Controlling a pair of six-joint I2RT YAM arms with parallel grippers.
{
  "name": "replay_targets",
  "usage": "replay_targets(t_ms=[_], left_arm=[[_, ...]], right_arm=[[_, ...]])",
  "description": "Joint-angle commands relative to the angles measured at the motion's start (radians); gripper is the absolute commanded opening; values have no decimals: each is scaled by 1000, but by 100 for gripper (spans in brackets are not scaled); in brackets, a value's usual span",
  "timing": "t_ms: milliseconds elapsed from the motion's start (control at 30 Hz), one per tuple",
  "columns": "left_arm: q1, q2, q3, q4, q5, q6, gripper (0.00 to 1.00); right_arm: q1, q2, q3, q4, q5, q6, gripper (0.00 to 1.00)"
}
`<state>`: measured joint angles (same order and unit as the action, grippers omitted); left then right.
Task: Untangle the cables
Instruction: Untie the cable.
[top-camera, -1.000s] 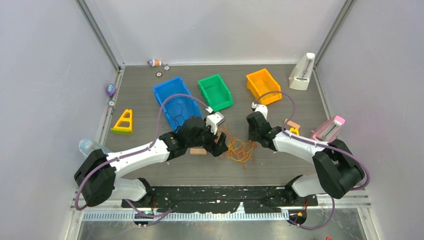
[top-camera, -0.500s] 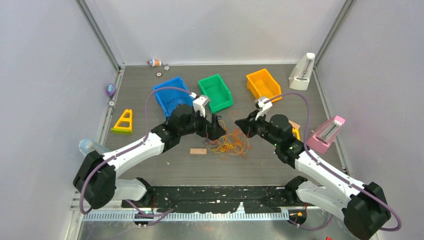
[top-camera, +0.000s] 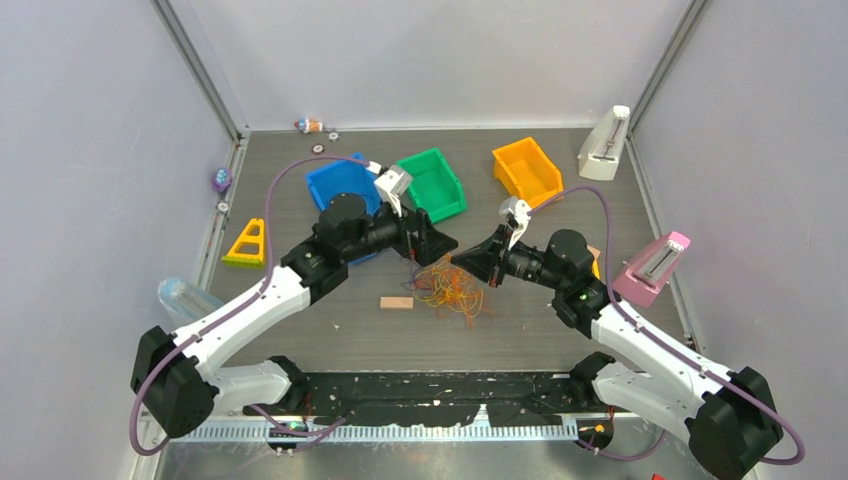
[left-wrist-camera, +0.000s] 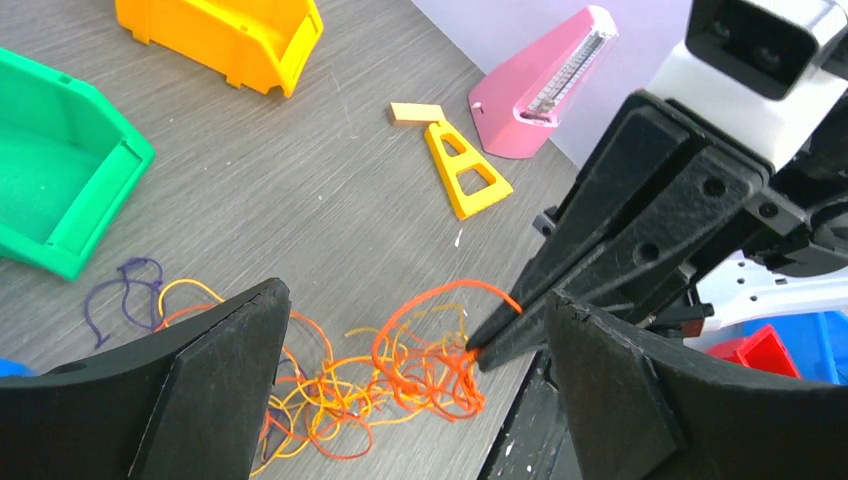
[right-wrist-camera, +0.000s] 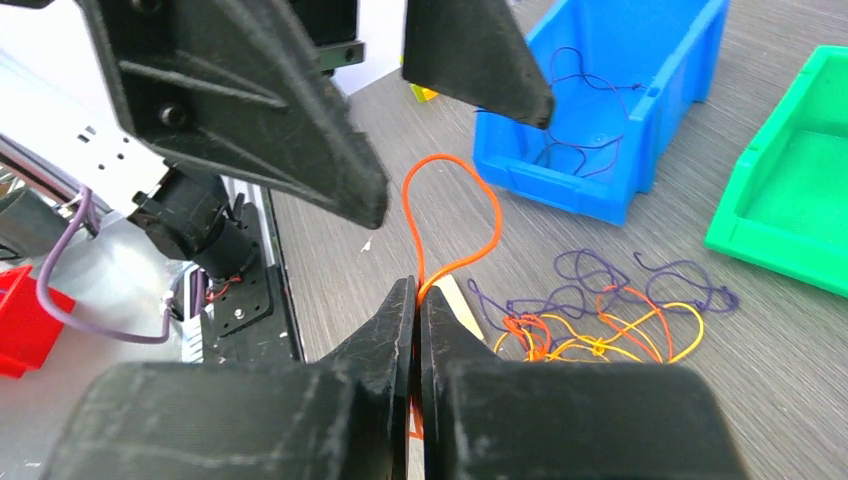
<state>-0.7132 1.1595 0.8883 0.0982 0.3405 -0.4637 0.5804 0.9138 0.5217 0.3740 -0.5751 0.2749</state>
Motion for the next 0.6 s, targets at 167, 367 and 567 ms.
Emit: replay_targets(t_ms=[167,367,567], left_arm=[[0,97,117,-71,57,-25,94],[1,108,105,-127,91,-40,79],[18,76,18,-33,172,-131,50]], right_arm=[[0,-13,42,87,-73,14,5],[1,-17,37,76,-51,8,6],[1,-7,29,73,-49,7,6]])
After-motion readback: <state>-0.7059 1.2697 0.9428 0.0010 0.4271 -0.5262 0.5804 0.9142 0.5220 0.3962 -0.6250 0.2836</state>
